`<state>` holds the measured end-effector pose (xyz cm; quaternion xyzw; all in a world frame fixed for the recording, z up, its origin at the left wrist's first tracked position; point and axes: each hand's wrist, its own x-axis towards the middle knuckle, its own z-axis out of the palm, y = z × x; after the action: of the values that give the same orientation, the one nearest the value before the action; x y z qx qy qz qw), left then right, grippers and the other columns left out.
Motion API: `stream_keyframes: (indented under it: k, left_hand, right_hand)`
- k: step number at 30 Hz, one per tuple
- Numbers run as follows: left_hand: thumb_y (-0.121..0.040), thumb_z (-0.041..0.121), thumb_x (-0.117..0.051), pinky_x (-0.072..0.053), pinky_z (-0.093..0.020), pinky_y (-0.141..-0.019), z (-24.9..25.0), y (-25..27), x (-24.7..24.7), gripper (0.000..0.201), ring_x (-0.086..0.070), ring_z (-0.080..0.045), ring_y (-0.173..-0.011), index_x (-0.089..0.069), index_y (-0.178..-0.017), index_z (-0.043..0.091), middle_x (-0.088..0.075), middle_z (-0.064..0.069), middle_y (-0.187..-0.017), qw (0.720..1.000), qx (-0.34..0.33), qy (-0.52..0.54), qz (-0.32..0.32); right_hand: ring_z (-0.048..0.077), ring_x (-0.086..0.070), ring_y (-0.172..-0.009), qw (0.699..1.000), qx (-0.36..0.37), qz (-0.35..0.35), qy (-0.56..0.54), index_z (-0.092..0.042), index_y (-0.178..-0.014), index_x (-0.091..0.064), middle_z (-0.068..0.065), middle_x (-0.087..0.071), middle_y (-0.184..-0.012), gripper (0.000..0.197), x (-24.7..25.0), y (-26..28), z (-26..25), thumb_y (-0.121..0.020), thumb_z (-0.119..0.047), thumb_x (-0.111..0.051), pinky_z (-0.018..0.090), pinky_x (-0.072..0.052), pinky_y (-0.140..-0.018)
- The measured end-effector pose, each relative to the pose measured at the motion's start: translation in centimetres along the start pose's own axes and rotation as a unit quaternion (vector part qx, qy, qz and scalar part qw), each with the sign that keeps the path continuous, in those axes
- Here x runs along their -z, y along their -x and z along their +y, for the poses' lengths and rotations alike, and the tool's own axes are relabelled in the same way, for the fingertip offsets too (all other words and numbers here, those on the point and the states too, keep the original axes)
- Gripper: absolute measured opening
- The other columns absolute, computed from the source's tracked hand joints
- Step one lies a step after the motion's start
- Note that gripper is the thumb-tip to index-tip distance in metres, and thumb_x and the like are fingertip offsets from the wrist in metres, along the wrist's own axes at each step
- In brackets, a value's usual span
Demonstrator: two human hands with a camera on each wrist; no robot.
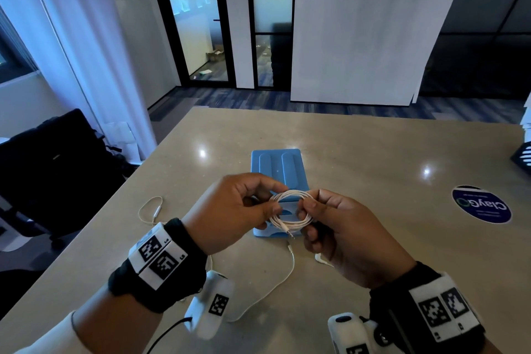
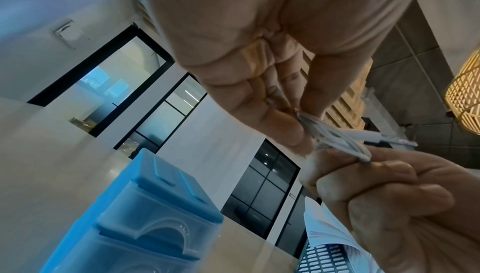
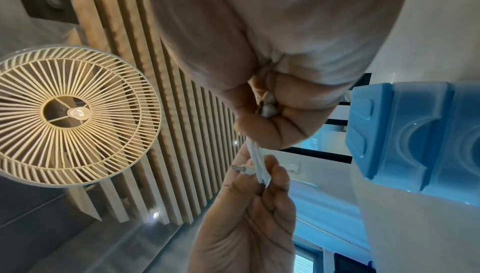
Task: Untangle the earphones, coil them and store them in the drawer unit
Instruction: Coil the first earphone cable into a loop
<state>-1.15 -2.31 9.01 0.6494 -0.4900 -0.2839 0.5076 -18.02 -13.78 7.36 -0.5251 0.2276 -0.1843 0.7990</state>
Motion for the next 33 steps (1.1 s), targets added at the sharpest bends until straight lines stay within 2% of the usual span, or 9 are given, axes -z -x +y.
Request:
stream_keyframes:
  k: [4,6,10,13,18,21,24,28,33]
  left_hand:
    - [-0.089,0.004,-0.068,-0.058,-0.034,-0.064,0.2,0.1,-0.3,0.038,-0.071,-0.021,-0.071,-0.067,-0.112,0.035,-0.068,0.000,-0.087,1.000,0.012,0.017,-0.023]
    - [-0.092,0.003,-0.064,-0.058,-0.036,-0.065,0.5,0.3,-0.4,0.042,-0.072,-0.024,-0.074,-0.064,-0.116,0.037,-0.067,-0.004,-0.094,0.999,0.006,0.033,-0.041]
    - [-0.089,-0.012,-0.053,-0.057,-0.037,-0.066,0.8,0.3,-0.1,0.052,-0.073,-0.032,-0.082,-0.058,-0.124,0.026,-0.064,-0.012,-0.105,0.993,0.039,0.102,-0.055]
    - [-0.071,-0.004,-0.046,-0.057,-0.033,-0.064,0.9,0.2,0.4,0.060,-0.071,-0.033,-0.084,-0.057,-0.126,0.017,-0.064,-0.013,-0.109,0.975,0.096,0.191,-0.051]
    - [-0.088,0.030,-0.067,-0.058,-0.036,-0.068,1.2,-0.3,-0.4,0.030,-0.071,-0.023,-0.080,-0.066,-0.116,0.020,-0.072,-0.015,-0.107,0.987,0.099,0.126,-0.008]
    - [-0.088,0.017,-0.070,-0.057,-0.028,-0.064,0.8,-0.6,-1.3,0.018,-0.074,-0.022,-0.077,-0.074,-0.106,0.020,-0.076,-0.011,-0.090,0.996,0.056,0.060,0.023]
    - [-0.087,0.004,-0.070,-0.057,-0.026,-0.062,0.4,-0.6,-1.4,0.018,-0.073,-0.020,-0.068,-0.078,-0.098,0.016,-0.075,-0.009,-0.077,0.993,0.058,0.081,0.065]
    - [-0.086,0.002,-0.069,-0.057,-0.028,-0.063,0.2,-0.5,-1.2,0.017,-0.067,-0.014,-0.061,-0.077,-0.101,0.007,-0.073,-0.011,-0.074,0.986,0.089,0.125,0.065]
    - [-0.086,0.010,-0.073,-0.054,-0.022,-0.061,0.2,-0.6,-1.0,0.016,-0.070,-0.012,-0.062,-0.079,-0.097,0.018,-0.077,-0.002,-0.075,0.995,0.089,0.006,0.040]
  right_hand:
    - [0.012,-0.046,-0.053,1.000,-0.001,0.000,0.003,-0.001,-0.095,-0.060,0.011,-0.053,-0.075,0.017,0.0,-0.1,0.1,-0.103,-0.013,-0.052,0.024,-0.041,-0.046]
    - [0.012,-0.046,-0.052,1.000,0.001,0.008,0.009,-0.002,-0.093,-0.060,0.012,-0.052,-0.073,0.018,0.1,-0.2,0.1,-0.103,-0.013,-0.051,0.024,-0.041,-0.046]
    - [0.015,-0.046,-0.050,0.999,0.022,0.030,0.037,-0.004,-0.085,-0.062,0.014,-0.051,-0.066,0.023,0.3,-0.4,0.0,-0.104,-0.013,-0.052,0.025,-0.042,-0.045]
    - [0.016,-0.046,-0.048,0.995,0.045,0.048,0.077,-0.005,-0.082,-0.061,0.011,-0.052,-0.058,0.025,0.3,-0.5,0.0,-0.104,-0.014,-0.053,0.025,-0.042,-0.046]
    - [0.018,-0.049,-0.049,0.980,0.069,0.050,0.181,-0.005,-0.091,-0.062,0.007,-0.056,-0.057,0.019,0.3,-0.7,0.0,-0.104,-0.016,-0.054,0.027,-0.043,-0.050]
    - [0.017,-0.052,-0.050,0.969,0.076,0.035,0.231,-0.005,-0.096,-0.065,0.007,-0.059,-0.059,0.017,0.3,-0.8,0.1,-0.104,-0.017,-0.055,0.028,-0.045,-0.051]
    - [0.018,-0.052,-0.053,0.978,0.069,0.024,0.194,-0.001,-0.101,-0.067,0.009,-0.059,-0.064,0.020,0.5,-0.6,0.3,-0.103,-0.017,-0.055,0.029,-0.046,-0.052]
    - [0.015,-0.056,-0.059,0.994,0.058,0.031,0.088,-0.006,-0.106,-0.075,0.012,-0.064,-0.072,0.028,0.8,-0.4,0.3,-0.105,-0.012,-0.048,0.027,-0.050,-0.054]
    - [0.013,-0.061,-0.064,0.974,0.121,0.099,0.164,-0.014,-0.101,-0.076,0.004,-0.070,-0.077,0.019,1.0,-0.4,0.2,-0.102,-0.009,-0.058,0.025,-0.053,-0.058]
